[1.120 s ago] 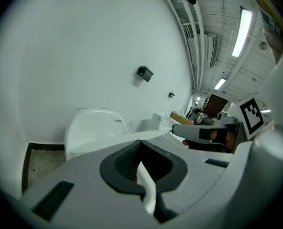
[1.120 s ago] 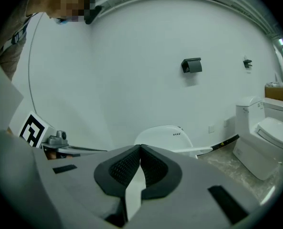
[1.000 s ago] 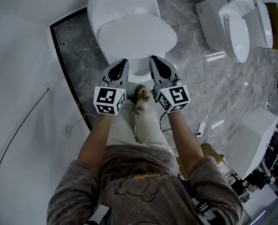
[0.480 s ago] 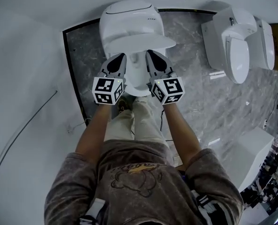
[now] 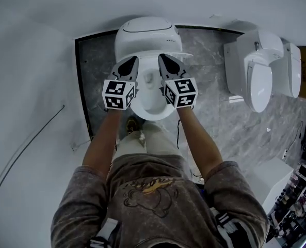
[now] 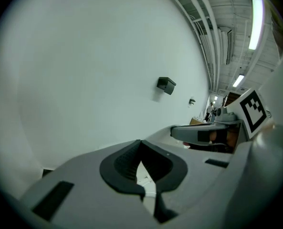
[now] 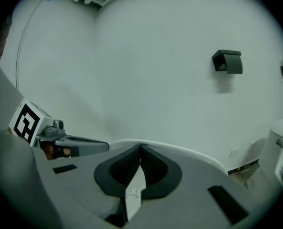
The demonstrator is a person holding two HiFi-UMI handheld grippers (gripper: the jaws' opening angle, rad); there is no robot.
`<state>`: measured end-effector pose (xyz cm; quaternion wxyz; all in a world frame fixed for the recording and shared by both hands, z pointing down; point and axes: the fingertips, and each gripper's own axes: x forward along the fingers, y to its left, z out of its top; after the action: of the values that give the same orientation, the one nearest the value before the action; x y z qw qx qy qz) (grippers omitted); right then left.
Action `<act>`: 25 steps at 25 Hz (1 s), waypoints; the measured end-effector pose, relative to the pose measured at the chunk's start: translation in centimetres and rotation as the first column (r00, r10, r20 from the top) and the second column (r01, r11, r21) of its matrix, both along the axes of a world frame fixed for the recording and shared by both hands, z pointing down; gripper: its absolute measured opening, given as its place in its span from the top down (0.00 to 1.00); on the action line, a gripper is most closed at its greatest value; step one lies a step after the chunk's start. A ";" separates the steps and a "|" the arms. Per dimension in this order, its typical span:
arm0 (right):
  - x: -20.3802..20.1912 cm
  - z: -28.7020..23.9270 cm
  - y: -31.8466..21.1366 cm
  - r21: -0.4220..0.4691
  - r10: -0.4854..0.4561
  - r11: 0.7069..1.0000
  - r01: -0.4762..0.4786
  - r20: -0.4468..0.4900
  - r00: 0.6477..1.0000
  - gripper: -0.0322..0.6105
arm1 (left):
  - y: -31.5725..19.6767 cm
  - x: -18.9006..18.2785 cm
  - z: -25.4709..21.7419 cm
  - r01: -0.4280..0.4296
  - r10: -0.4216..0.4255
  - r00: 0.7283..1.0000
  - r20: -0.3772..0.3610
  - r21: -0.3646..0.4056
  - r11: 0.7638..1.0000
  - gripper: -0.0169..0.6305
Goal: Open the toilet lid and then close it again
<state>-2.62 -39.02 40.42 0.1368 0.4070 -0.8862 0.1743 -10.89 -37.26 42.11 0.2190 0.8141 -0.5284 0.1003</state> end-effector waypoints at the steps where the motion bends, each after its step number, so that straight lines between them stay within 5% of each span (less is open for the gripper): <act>1: -0.1 0.0 -0.7 -0.003 -0.005 1.000 0.005 0.001 1.000 0.91 | -0.5 -0.2 -0.1 0.005 -0.005 1.000 0.003 -0.001 1.000 0.96; 25: 5.2 -2.2 -7.8 0.066 0.058 0.996 -0.061 0.051 0.997 0.91 | -7.4 -0.1 -3.4 0.027 -0.032 0.998 0.059 0.083 0.996 0.96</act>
<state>2.55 -46.77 38.25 0.0959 0.4333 -0.8821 0.1580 -11.02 -44.65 38.72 0.1707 0.8111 -0.5504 0.0999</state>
